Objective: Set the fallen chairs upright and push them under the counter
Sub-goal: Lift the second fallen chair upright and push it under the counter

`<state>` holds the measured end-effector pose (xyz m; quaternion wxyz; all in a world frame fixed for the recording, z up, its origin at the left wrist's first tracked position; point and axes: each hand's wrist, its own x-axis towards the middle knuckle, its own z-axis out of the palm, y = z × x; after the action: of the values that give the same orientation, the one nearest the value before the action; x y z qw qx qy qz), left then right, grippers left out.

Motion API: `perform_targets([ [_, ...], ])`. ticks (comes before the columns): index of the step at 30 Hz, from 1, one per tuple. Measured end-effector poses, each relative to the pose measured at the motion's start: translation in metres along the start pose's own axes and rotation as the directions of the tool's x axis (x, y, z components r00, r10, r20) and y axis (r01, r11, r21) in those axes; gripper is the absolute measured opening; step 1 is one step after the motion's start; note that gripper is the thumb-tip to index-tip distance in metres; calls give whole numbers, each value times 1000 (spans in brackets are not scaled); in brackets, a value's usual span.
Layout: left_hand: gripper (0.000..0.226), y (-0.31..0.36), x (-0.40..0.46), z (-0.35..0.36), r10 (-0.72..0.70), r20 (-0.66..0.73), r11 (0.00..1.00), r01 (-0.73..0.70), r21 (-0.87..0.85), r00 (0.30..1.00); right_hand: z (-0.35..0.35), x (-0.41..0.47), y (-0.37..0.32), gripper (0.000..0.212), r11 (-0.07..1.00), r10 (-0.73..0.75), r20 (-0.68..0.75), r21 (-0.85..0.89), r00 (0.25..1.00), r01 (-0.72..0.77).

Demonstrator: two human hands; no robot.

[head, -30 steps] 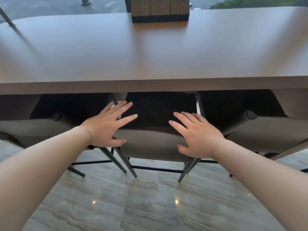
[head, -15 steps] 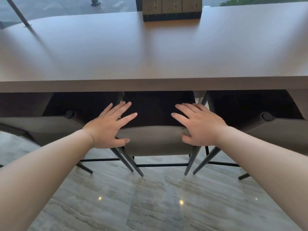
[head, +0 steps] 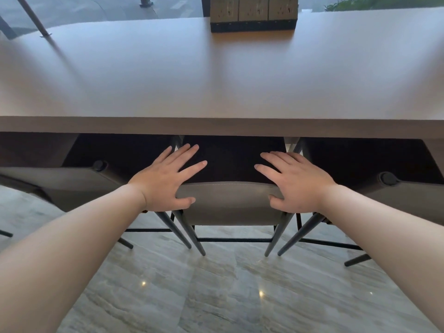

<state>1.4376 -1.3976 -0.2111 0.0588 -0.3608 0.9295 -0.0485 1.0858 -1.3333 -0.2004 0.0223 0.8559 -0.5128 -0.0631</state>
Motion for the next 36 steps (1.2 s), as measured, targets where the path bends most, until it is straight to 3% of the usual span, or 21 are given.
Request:
perform_targets([
  [11,91,9,2,-9,71,-75,983,-57,172,995,6,-5,5,84,1000,-25,-82,15,996,27],
  [18,88,16,17,-15,130,-200,975,-88,204,971,11,-17,21,85,1000,21,-89,5,996,-21],
  [29,92,-8,29,-3,171,-21,971,-164,174,985,10,-8,8,83,999,1,-101,34,995,2],
  [36,93,-10,17,2,204,-5,965,-200,168,979,10,-9,1,82,1000,-21,-88,-19,996,20],
])
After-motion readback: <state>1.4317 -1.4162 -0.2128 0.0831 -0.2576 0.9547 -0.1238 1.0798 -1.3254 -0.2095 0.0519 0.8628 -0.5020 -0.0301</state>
